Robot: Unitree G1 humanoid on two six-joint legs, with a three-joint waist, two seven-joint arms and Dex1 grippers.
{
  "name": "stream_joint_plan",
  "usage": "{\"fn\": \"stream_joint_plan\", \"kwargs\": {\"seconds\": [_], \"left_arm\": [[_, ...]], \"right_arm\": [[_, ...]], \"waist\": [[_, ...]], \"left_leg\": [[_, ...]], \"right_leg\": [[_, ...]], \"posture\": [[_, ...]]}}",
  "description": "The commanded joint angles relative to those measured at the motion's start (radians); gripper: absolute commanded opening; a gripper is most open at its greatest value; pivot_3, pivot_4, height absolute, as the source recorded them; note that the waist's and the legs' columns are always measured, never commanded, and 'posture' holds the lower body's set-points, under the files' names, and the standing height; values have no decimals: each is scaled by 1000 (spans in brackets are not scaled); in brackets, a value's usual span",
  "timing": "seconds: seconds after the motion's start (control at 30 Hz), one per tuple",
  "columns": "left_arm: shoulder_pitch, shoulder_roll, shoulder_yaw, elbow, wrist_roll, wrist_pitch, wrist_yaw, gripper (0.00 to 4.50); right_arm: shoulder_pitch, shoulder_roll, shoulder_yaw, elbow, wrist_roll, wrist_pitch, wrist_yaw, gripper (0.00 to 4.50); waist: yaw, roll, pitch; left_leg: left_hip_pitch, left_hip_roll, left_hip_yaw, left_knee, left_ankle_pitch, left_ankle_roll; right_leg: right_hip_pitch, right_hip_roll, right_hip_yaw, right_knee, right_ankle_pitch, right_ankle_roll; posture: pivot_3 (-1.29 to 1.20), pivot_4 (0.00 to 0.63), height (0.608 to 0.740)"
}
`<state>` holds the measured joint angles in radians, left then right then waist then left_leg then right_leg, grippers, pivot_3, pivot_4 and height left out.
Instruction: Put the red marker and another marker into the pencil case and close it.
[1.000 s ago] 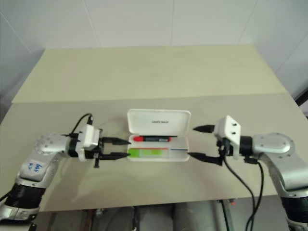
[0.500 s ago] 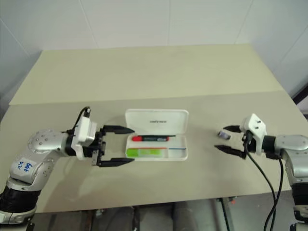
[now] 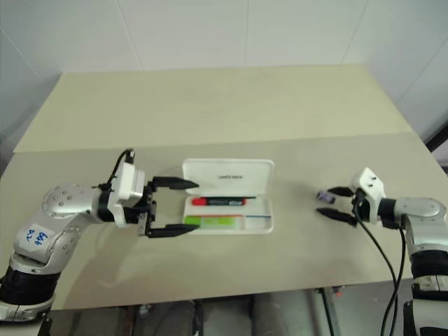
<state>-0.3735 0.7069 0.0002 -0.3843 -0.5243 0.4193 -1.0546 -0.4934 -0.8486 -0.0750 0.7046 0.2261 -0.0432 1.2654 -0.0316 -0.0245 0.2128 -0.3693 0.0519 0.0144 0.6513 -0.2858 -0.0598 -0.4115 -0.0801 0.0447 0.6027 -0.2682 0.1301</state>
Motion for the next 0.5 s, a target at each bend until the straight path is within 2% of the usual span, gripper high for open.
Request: {"fn": "stream_joint_plan", "kwargs": {"seconds": [0.03,0.23,0.37,0.5], "left_arm": [[-17,2,25,-39,-28,-2,9,4500],[-24,-3,20,-32,-21,-12,11,4500],[-24,-7,16,-28,-17,-18,12,4500],[-4,4,23,-19,-7,-36,-1,4500]], "right_arm": [[-11,-4,0,69,-31,-31,-5,2449],[-14,4,-6,62,-20,-42,9,436],[2,1,-11,21,-15,-40,1,341],[42,-5,-32,-139,24,-3,1,341]], "waist": [[0,0,0],[0,0,0],[0,0,0],[0,0,0]], "left_leg": [[1,0,0,1,0,0],[0,0,2,6,1,1],[0,-1,3,7,1,1],[-1,0,3,6,1,1]], "right_leg": [[1,0,0,-1,0,0],[6,0,2,-9,3,-6],[6,0,4,-9,4,-6],[5,0,4,-9,4,-6]], "posture": [[0,150,740],[0,150,740],[0,150,740],[0,150,740]]}}
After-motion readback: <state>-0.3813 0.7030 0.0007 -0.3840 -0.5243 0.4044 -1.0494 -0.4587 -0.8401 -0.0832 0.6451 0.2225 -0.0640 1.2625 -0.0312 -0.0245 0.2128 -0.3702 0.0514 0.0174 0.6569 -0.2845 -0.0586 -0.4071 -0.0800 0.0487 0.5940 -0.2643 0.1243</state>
